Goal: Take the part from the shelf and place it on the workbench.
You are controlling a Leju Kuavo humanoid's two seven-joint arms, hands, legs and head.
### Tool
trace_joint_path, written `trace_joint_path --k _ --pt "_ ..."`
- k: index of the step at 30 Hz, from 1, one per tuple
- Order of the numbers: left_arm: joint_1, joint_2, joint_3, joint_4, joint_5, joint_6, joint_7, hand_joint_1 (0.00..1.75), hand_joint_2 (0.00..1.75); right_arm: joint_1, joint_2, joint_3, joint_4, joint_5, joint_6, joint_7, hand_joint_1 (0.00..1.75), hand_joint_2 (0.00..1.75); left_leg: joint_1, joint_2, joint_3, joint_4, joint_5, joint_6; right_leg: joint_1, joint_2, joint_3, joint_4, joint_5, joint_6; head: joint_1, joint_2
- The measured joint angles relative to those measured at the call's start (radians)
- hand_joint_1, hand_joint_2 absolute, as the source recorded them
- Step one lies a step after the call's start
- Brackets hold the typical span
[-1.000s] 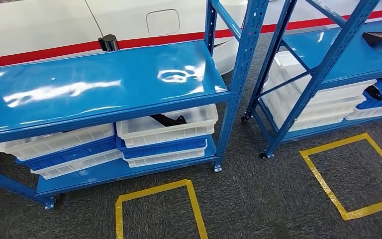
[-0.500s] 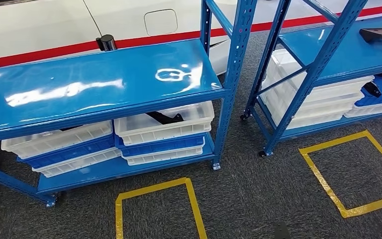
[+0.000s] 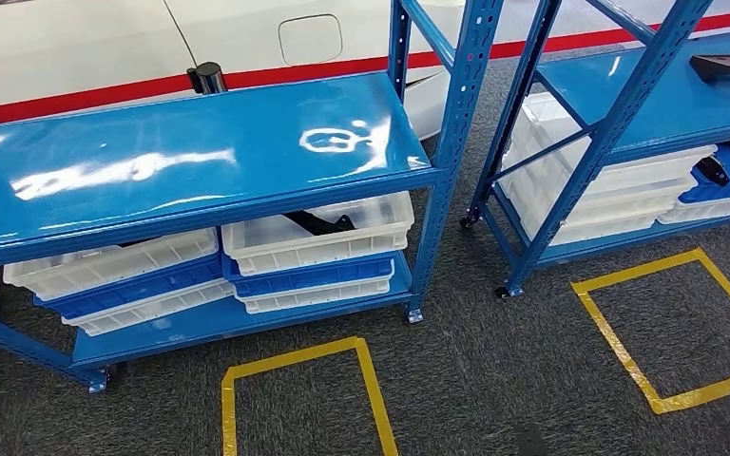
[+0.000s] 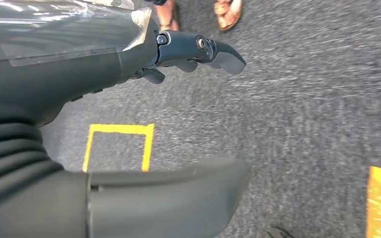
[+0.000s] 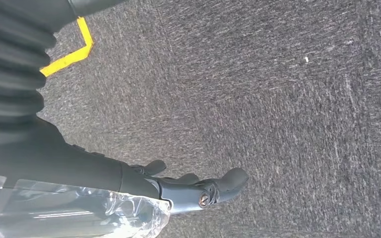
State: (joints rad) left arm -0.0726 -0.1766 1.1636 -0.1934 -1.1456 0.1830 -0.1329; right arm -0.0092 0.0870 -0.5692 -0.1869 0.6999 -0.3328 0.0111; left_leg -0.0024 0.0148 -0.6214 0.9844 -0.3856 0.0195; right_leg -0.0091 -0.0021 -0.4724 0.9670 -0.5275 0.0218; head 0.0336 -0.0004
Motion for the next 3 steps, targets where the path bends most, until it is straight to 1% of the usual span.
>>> trace_joint_path --k 3 --pt "0.0 0.0 0.001 0.0 -0.001 0.0 0.022 0.0 1.75 0.0 0.0 0.0 0.0 0.001 0.001 0.006 0.0 1.75 -0.001 0.0 0.0 0.0 0.0 0.0 -0.001 0.0 0.0 0.0 0.0 0.0 0.0 0.0"
